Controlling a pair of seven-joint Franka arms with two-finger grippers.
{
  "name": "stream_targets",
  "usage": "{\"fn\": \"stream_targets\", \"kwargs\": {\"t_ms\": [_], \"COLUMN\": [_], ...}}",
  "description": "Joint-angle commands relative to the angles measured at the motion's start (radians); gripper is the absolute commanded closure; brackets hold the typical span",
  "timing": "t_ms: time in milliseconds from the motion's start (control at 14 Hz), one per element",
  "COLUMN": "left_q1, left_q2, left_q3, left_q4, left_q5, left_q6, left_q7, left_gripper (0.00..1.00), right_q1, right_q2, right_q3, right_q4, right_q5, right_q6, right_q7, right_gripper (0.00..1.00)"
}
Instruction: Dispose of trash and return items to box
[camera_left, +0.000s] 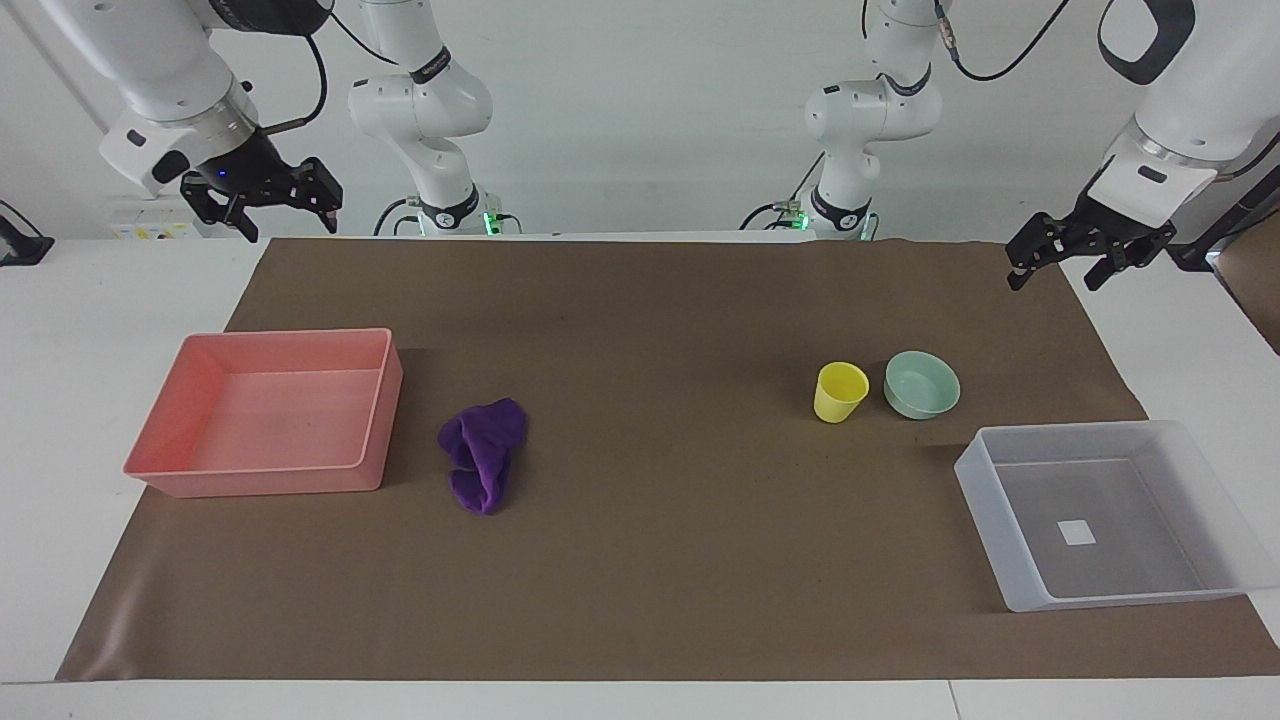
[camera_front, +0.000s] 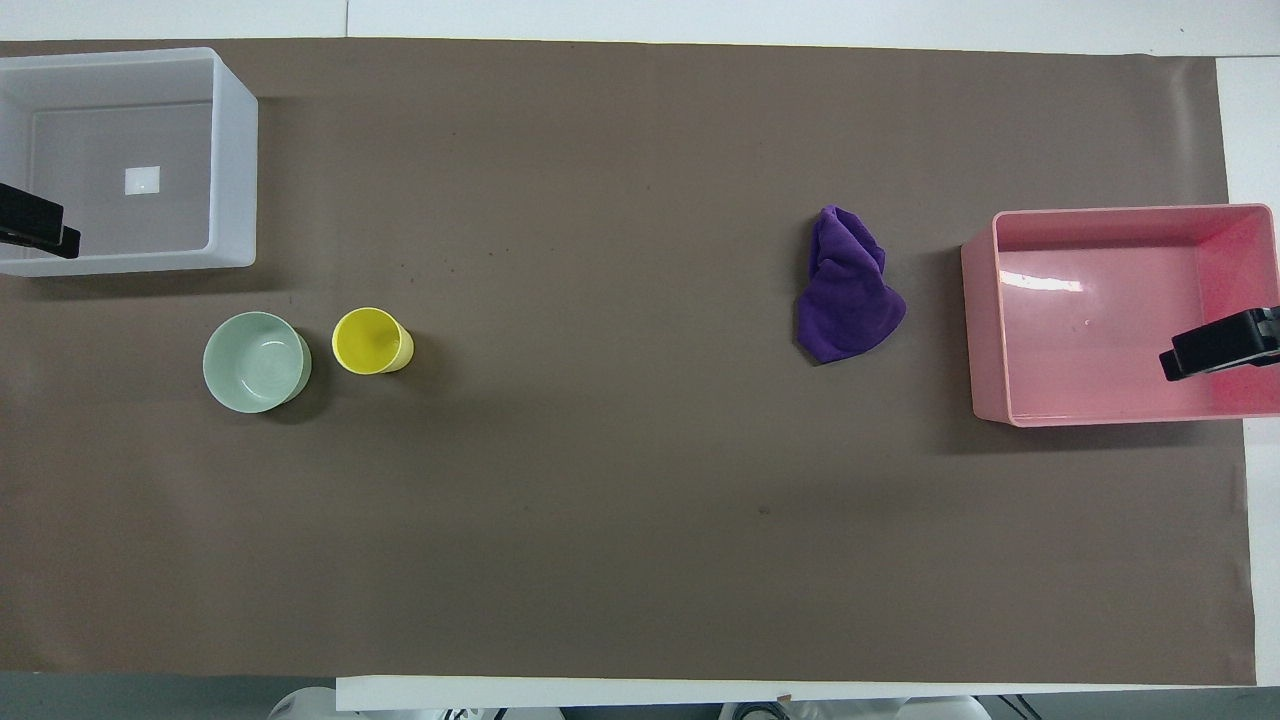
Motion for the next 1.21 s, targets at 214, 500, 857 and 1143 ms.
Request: {"fn": "stream_targets", "kwargs": {"t_ms": [214, 500, 857, 1143], "left_q1": [0.009, 0.009, 0.011, 0.027], "left_q2": [0.002, -0.057, -0.259, -0.172], "left_q3": [0.004, 0.007, 0.008, 0.008], "left_q4": [0.002, -0.126, -0.710, -0.870], "left_q5": [-0.013, -0.013, -0.012, -0.013], "left_q6": [-0.002, 0.070, 0.501, 0.711], "left_q7": [0.019, 0.006, -0.036, -0.077], "left_gripper": [0.00, 0.00, 0.00, 0.00], "right_q1": [-0.010, -0.006, -0.004, 0.005], "right_q2": [-0.016, -0.016, -0.015, 0.030], "right_q3": [0.004, 0.005, 0.005, 0.018], "right_q4": [-0.013, -0.013, -0.013, -0.027], "right_q5": [0.008, 0.008, 0.008, 0.051], "right_q6": [0.004, -0.003, 0.010, 0.111], "right_q7": [0.009, 0.003, -0.006, 0.040], "right_gripper": [0.00, 0.00, 0.00, 0.00]}}
